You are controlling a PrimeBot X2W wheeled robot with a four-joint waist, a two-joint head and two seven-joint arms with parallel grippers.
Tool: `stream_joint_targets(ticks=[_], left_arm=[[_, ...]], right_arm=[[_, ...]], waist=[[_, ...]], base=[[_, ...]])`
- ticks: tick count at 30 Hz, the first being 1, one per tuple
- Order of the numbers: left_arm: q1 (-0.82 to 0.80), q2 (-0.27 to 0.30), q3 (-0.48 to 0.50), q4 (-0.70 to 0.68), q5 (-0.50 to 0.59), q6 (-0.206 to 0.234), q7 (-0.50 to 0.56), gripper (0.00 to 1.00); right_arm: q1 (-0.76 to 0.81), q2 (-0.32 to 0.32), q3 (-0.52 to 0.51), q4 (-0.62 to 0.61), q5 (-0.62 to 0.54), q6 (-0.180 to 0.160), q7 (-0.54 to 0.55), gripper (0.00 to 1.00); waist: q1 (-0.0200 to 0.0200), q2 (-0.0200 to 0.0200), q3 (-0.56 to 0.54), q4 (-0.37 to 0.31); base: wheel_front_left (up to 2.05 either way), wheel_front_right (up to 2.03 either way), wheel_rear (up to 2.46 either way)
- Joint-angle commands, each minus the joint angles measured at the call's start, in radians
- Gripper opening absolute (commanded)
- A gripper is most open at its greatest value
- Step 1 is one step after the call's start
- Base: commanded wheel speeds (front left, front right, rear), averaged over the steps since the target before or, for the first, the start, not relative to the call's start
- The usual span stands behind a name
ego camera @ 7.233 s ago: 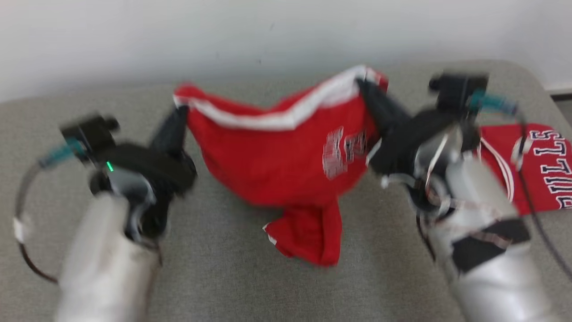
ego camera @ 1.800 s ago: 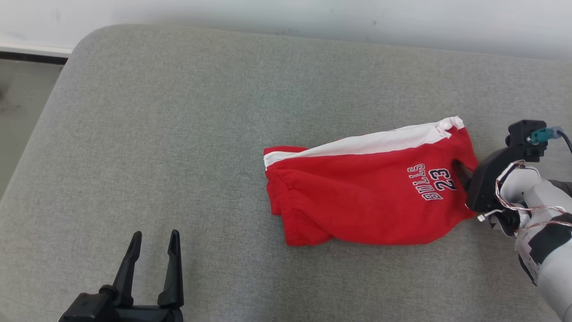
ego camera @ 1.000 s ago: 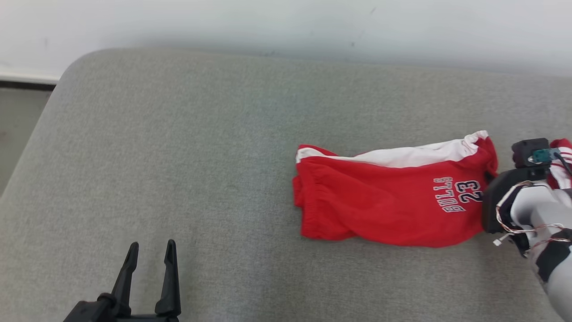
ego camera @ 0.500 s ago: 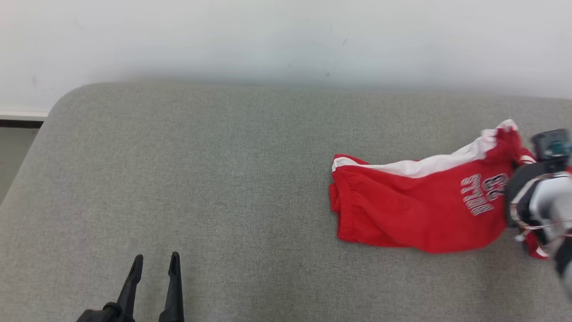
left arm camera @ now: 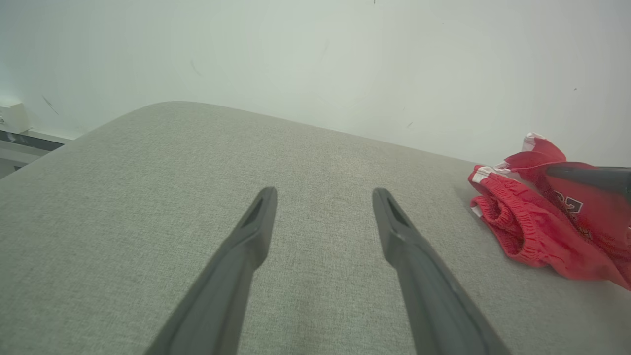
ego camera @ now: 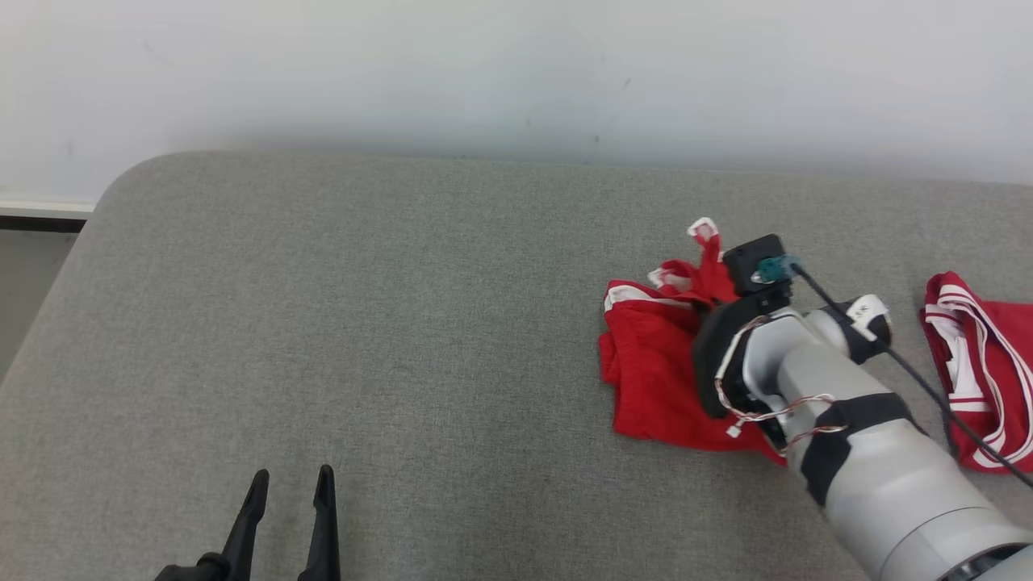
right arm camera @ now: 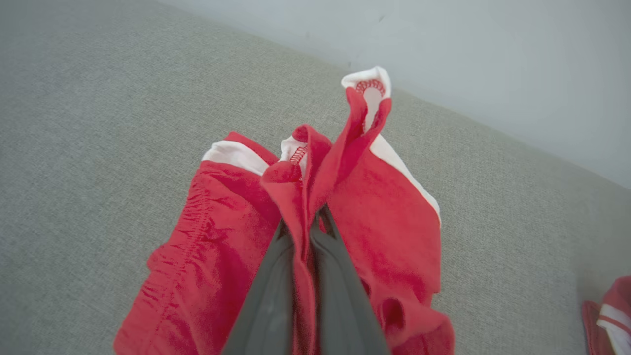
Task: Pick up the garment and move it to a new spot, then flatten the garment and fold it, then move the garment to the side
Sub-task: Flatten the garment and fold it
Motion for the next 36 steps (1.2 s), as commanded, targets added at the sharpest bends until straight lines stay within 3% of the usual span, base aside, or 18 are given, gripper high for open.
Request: stream_joint_targets(ticks=[1,10,11,12,20,25,30,31,32,36], left_arm=[[-0.002,0.0,-0.004,0.003,-0.009,0.004,0.0,1.0],[-0.028,0.0,-0.024,0.006,-0.018,0.012,0.0,1.0],[-0.028,0.0,-0.024,0.005,-0.019,0.014,0.0,1.0],[-0.028,0.0,-0.024,0.005,-0.019,0.014,0.0,1.0],[-0.003,0.0,-0.012,0.01,-0.015,0.017,0.0,1.0],[0.003,0.0,-0.01,0.013,-0.015,0.015,0.0,1.0],[-0.008,0.0,-0.022,0.008,-0.013,0.009,0.0,1.0],[-0.011,0.0,-0.025,0.005,-0.012,0.008,0.0,1.0],[-0.013,0.0,-0.027,0.004,-0.01,0.007,0.0,1.0],[-0.016,0.0,-0.026,0.007,-0.004,0.002,0.0,1.0]], right_arm=[[0.007,0.025,0.003,-0.009,-0.001,-0.003,0.008,0.0],[0.071,0.093,0.02,-0.069,0.024,-0.003,0.06,0.0],[0.074,0.096,0.014,-0.079,0.031,-0.003,0.056,0.33],[0.079,0.098,0.008,-0.09,0.039,-0.003,0.052,1.0],[0.116,0.095,-0.061,-0.26,0.182,-0.003,0.029,1.0],[0.117,0.005,-0.109,-0.277,0.16,-0.003,-0.028,1.0],[0.145,-0.092,-0.156,-0.204,0.086,-0.003,-0.063,1.0],[0.15,-0.105,-0.16,-0.186,0.065,-0.003,-0.071,0.41],[0.158,-0.108,-0.16,-0.172,0.051,-0.003,-0.076,0.0],[0.188,-0.075,-0.155,-0.13,0.011,-0.003,-0.077,0.0]], waist=[[0.0,0.0,0.003,0.005],[0.0,0.0,0.007,0.02],[0.0,0.0,0.007,0.019],[0.0,0.0,0.007,0.018],[0.0,0.0,-0.027,-0.014],[0.0,0.0,-0.042,-0.029],[0.0,0.0,-0.028,-0.024],[0.0,0.0,-0.022,-0.022],[0.0,0.0,-0.016,-0.02],[0.0,0.0,-0.002,-0.016]], base=[[0.0,0.0,0.0],[0.0,0.0,0.0],[0.0,0.0,0.0],[0.0,0.0,0.0],[0.0,0.0,0.0],[0.0,0.0,0.0],[0.0,0.0,0.0],[0.0,0.0,0.0],[0.0,0.0,0.0],[0.0,0.0,0.0]])
